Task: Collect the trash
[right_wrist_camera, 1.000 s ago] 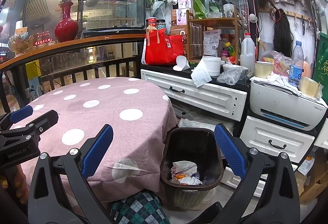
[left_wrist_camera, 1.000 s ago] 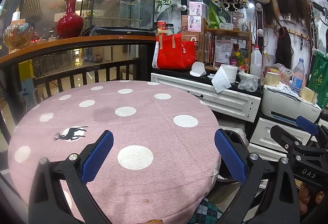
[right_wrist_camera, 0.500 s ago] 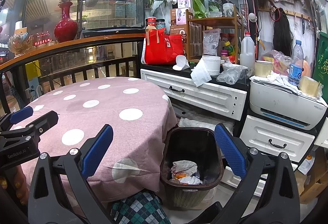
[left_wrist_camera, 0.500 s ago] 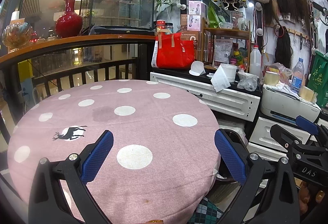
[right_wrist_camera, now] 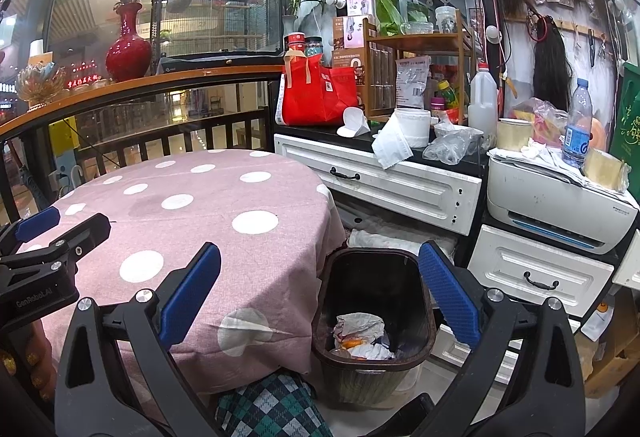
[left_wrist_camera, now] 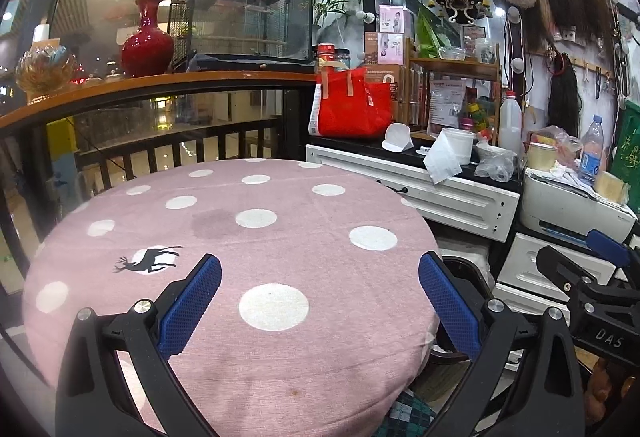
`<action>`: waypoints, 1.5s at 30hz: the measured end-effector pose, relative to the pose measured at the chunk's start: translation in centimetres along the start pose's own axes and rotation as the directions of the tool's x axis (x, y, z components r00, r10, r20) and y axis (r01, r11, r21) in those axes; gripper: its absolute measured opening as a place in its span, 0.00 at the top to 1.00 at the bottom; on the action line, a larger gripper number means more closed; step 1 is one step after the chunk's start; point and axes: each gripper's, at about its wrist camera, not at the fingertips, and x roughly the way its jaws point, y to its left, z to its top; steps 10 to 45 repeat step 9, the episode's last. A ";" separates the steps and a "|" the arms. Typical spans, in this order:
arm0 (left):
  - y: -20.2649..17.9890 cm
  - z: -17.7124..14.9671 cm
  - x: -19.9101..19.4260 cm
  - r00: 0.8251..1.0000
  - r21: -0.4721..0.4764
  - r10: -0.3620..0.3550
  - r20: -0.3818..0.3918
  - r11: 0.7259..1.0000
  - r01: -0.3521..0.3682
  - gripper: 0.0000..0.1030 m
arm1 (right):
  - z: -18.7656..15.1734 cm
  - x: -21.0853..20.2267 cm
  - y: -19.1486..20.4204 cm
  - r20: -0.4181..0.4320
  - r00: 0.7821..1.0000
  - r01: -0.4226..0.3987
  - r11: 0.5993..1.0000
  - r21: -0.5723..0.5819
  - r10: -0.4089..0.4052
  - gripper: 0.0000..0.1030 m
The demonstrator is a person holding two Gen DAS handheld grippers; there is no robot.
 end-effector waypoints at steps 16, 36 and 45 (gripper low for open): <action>0.1 0.3 0.1 1.000 0.002 -0.003 -0.005 1.000 0.003 0.05 | 0.0 0.0 0.1 -0.001 1.000 0.001 1.000 -0.001 -0.001 0.05; 0.1 0.3 0.1 1.000 0.002 -0.003 -0.005 1.000 0.003 0.05 | 0.0 0.0 0.1 -0.001 1.000 0.001 1.000 -0.001 -0.001 0.05; 0.1 0.3 0.1 1.000 0.002 -0.003 -0.005 1.000 0.003 0.05 | 0.0 0.0 0.1 -0.001 1.000 0.001 1.000 -0.001 -0.001 0.05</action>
